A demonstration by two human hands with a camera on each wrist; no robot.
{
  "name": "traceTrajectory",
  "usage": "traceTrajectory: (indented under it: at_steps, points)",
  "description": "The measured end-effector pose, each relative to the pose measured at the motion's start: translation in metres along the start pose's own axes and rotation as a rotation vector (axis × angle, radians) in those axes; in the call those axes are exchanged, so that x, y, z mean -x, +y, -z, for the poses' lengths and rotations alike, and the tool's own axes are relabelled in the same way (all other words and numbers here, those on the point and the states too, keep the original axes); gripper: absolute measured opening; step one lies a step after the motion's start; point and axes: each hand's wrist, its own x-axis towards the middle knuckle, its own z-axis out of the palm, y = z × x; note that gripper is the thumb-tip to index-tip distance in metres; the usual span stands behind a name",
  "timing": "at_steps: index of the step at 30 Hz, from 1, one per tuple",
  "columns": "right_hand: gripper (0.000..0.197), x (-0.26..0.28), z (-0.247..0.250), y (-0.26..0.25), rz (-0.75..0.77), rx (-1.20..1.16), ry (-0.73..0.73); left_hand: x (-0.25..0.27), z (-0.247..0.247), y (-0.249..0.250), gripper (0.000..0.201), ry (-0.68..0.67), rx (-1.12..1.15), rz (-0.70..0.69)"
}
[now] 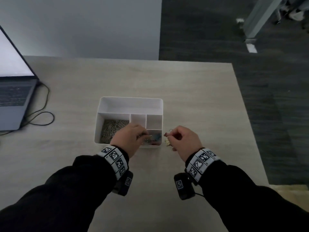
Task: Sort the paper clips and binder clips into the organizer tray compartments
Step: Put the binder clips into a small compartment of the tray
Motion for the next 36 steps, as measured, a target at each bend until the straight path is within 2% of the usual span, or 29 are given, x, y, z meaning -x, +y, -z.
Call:
traceTrajectory:
  at_steps: [5,9,12,17,21,26,32,36]
  points:
    - [0.006,-0.007,-0.025,-0.017,0.123,0.065,-0.064,0.001,-0.003,-0.009,0.017,-0.094,-0.108,-0.083]
    - [0.006,-0.013,-0.035,-0.022,0.183,0.148,-0.096,0.0,0.0,-0.009,0.027,-0.105,-0.122,-0.096]
    - [0.007,-0.019,-0.04,-0.03,0.304,0.248,-0.108,0.004,0.004,-0.011,0.039,-0.092,-0.081,-0.089]
    - [0.01,-0.029,-0.051,-0.037,0.511,0.483,-0.26,0.015,0.015,-0.023,0.016,0.064,-0.004,-0.053]
    - [0.016,-0.032,-0.056,-0.037,0.51,0.676,-0.386,0.024,0.02,-0.031,0.013,0.169,0.026,0.053]
    - [0.024,-0.03,-0.055,-0.039,0.51,0.773,-0.445,0.038,0.029,-0.03,0.011,0.139,0.053,0.14]
    - [0.019,-0.015,-0.043,-0.041,0.566,0.735,-0.418,0.056,0.044,-0.021,0.012,0.12,0.095,0.199]
    - [0.018,-0.003,-0.031,-0.04,0.541,0.707,-0.32,0.063,0.055,-0.017,0.012,0.119,0.11,0.209]
